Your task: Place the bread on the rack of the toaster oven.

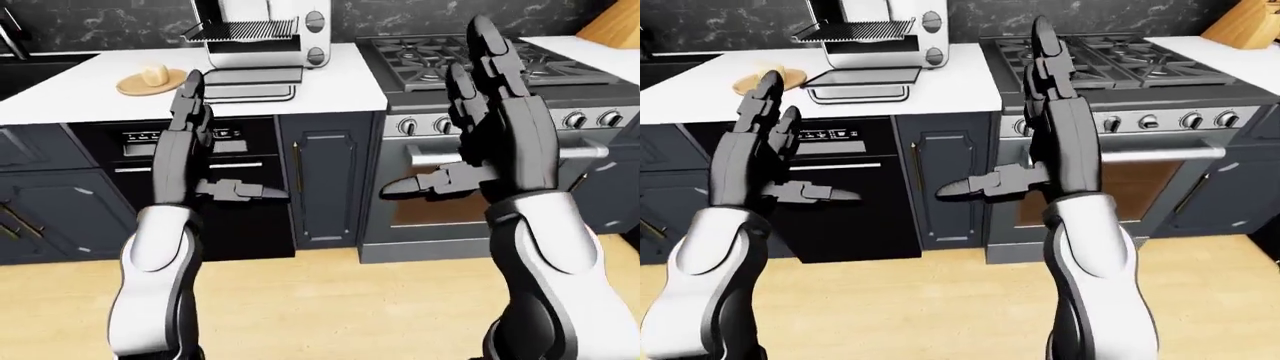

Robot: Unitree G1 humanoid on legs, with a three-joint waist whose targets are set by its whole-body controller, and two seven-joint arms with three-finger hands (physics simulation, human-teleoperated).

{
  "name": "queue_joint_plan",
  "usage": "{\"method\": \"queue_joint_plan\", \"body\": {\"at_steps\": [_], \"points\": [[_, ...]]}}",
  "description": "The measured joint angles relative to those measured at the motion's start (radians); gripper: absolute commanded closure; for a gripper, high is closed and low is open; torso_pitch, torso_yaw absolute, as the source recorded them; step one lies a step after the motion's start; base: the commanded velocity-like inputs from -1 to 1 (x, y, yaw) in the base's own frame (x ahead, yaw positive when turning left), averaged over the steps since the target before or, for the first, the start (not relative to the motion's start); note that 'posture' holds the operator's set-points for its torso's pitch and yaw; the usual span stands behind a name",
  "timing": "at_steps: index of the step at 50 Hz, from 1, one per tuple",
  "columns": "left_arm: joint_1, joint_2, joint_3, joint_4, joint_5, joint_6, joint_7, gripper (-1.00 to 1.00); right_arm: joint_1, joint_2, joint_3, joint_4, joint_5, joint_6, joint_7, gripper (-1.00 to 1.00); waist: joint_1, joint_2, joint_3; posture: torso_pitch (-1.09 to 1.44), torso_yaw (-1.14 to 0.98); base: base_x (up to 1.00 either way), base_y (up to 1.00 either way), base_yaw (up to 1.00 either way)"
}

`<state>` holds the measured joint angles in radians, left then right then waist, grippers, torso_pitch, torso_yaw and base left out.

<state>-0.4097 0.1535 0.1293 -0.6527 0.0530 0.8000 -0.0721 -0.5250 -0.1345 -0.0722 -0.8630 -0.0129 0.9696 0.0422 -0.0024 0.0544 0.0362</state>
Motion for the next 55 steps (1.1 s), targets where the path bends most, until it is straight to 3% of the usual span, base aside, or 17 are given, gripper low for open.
{"method": "queue_joint_plan", "body": {"at_steps": [5, 13, 14, 17, 19, 23, 25, 29, 33, 37, 38, 41, 43, 47, 49, 50, 55], "points": [[-0.011, 0.004, -0.007, -0.018, 0.003, 0.019, 0.002, -1.0, -0.001, -0.006, -0.018, -0.001, 0.001, 0.018, -0.007, -1.0, -0.011, -0.033, 0.012, 0.0, 0.0, 0.02, 0.25, 0.0], [-0.006, 0.005, -0.001, -0.019, 0.01, 0.007, -0.001, -1.0, -0.027, -0.015, -0.023, -0.027, 0.02, 0.033, -0.018, -1.0, -0.012, -0.099, -0.001, 0.0, 0.0, 0.04, 0.26, 0.0], [-0.004, 0.0, -0.007, -0.017, 0.01, 0.007, -0.002, -1.0, -0.024, -0.019, -0.03, -0.024, 0.021, 0.035, -0.019, -1.0, -0.018, -0.084, 0.004, 0.0, 0.0, 0.03, 0.27, 0.0], [-0.008, 0.003, -0.019, 0.006, 0.003, 0.012, -0.011, -1.0, -0.006, -0.021, -0.044, -0.001, 0.02, 0.036, -0.026, -1.0, -0.012, -0.096, -0.003, 0.0, 0.0, 0.05, 0.25, 0.0], [-0.031, 0.011, -0.015, 0.018, 0.003, 0.014, -0.014, -1.0, -0.021, -0.032, -0.05, 0.015, 0.023, 0.028, -0.027, -1.0, -0.006, -0.088, -0.01, 0.0, 0.0, 0.06, 0.26, 0.0], [-0.078, 0.025, -0.001, 0.047, 0.005, -0.014, -0.012, -1.0, -0.071, -0.052, -0.07, 0.066, 0.039, -0.01, -0.023, -1.0, -0.012, -0.029, 0.002, 0.0, 0.0, 0.07, 0.26, 0.0], [-0.093, 0.03, 0.0, 0.066, 0.003, -0.025, -0.011, -1.0, -0.065, -0.053, -0.072, 0.088, 0.043, -0.044, -0.03, -1.0, -0.012, 0.015, -0.009, 0.0, 0.0, 0.07, 0.25, 0.0], [-0.102, 0.041, 0.021, 0.111, 0.008, -0.019, -0.001, -1.0, -0.049, -0.044, -0.038, 0.127, 0.066, -0.067, -0.023, -1.0, 0.005, 0.001, 0.007, 0.0, 0.0, 0.07, 0.25, 0.0], [-0.148, 0.054, 0.017, 0.138, 0.0, -0.015, -0.001, -1.0, -0.102, -0.06, -0.048, 0.14, 0.074, -0.041, -0.029, -1.0, 0.002, -0.05, 0.009, 0.0, 0.0, 0.08, 0.26, 0.0], [-0.163, 0.061, 0.019, 0.117, -0.01, -0.028, 0.001, -1.0, -0.085, -0.059, -0.045, 0.098, 0.069, -0.069, -0.036, -1.0, 0.001, -0.112, 0.002, 0.0, 0.0, 0.08, 0.26, 0.0], [-0.16, 0.053, 0.014, 0.113, -0.011, -0.032, 0.001, -1.0, -0.078, -0.063, -0.049, 0.097, 0.068, -0.073, -0.036, -1.0, -0.008, -0.097, 0.007, 0.0, 0.0, 0.09, 0.26, 0.0], [-0.155, 0.052, -0.003, 0.11, -0.024, -0.005, -0.003, -1.0, -0.055, -0.051, -0.056, 0.112, 0.06, -0.063, -0.045, -1.0, -0.009, -0.102, 0.004, 0.0, 0.0, 0.09, 0.26, 0.0], [-0.163, 0.055, -0.003, 0.102, -0.028, 0.009, -0.002, -1.0, -0.055, -0.049, -0.055, 0.107, 0.06, -0.051, -0.048, -1.0, -0.006, -0.093, -0.001, 0.0, 0.0, 0.09, 0.25, 0.0], [-0.173, 0.057, 0.001, 0.061, -0.027, 0.021, 0.003, -1.0, -0.073, -0.057, -0.07, 0.072, 0.073, -0.035, -0.05, -1.0, -0.01, -0.033, 0.009, 0.0, 0.0, 0.09, 0.26, 0.0], [-0.175, 0.061, 0.0, 0.05, -0.027, 0.026, 0.003, -1.0, -0.064, -0.057, -0.071, 0.068, 0.075, -0.046, -0.056, -1.0, -0.015, 0.01, 0.002, 0.0, 0.0, 0.1, 0.25, 0.0], [-0.176, 0.069, 0.007, 0.049, -0.026, 0.028, 0.002, -1.0, -0.069, -0.052, -0.068, 0.07, 0.079, -0.043, -0.057, -1.0, -0.01, 0.015, -0.002, 0.0, 0.0, 0.1, 0.26, 0.0], [-0.153, 0.066, 0.024, 0.072, -0.012, 0.044, 0.011, -1.0, -0.087, -0.062, -0.054, 0.086, 0.105, -0.007, -0.054, -1.0, 0.003, -0.019, 0.01, 0.0, 0.0, 0.14, 0.25, 0.0]]}}
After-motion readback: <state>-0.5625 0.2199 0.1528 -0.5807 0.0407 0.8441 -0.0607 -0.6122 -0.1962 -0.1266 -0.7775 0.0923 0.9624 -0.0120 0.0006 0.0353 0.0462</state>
